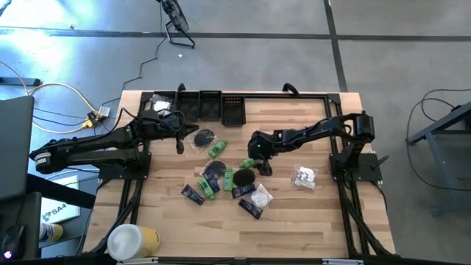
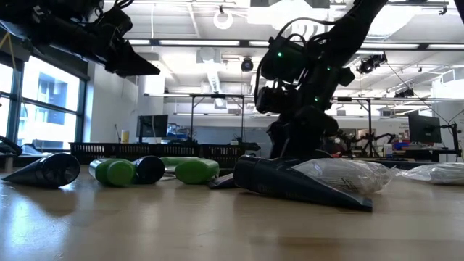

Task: Pick & Place Travel size toiletries
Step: Put the shampoo into the middle right black bin

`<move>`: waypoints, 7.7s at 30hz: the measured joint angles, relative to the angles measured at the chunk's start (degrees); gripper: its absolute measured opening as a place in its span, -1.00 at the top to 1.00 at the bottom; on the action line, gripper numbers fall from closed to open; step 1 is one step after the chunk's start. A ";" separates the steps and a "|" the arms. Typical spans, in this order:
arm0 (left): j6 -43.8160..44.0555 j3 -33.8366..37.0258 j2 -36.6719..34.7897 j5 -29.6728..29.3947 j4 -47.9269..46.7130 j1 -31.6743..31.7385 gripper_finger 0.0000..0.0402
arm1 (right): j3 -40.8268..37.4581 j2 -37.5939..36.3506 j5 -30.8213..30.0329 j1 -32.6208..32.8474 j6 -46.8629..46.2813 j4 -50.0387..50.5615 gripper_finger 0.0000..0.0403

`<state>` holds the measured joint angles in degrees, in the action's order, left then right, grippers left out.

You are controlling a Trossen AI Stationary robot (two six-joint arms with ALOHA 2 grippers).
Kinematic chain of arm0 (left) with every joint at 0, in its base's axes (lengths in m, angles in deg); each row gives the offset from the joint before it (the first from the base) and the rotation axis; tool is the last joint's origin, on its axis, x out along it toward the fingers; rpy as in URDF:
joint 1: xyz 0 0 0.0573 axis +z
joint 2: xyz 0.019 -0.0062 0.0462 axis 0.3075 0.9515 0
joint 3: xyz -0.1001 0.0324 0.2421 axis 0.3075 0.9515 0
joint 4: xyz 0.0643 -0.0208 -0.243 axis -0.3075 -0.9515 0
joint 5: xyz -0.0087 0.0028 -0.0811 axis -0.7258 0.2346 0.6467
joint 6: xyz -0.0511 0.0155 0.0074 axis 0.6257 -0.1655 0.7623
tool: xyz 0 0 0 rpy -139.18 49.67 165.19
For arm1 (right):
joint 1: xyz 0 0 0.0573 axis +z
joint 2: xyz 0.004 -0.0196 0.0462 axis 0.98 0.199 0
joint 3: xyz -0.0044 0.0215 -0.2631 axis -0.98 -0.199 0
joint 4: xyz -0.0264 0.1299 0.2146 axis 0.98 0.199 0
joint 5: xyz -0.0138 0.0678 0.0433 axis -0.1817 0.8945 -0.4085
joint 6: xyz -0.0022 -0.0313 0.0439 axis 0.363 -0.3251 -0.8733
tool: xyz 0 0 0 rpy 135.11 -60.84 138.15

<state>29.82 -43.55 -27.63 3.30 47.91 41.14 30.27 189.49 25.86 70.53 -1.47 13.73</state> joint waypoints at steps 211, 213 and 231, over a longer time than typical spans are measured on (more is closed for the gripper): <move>7.83 -9.97 42.25 4.37 34.29 -7.13 -0.34 | -0.02 -13.25 -14.39 0.13 -0.04 -15.74 0.18; 7.85 -9.97 42.25 4.37 34.29 -7.13 -0.34 | -0.02 -13.25 -14.39 0.13 -0.04 -16.08 0.18; 7.87 -9.94 42.40 4.35 34.66 -7.13 0.27 | -0.02 -13.25 -14.35 0.11 -0.04 -15.99 0.18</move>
<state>37.68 -53.49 14.77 7.64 82.57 34.01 30.25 176.25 11.51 70.65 -1.51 -2.26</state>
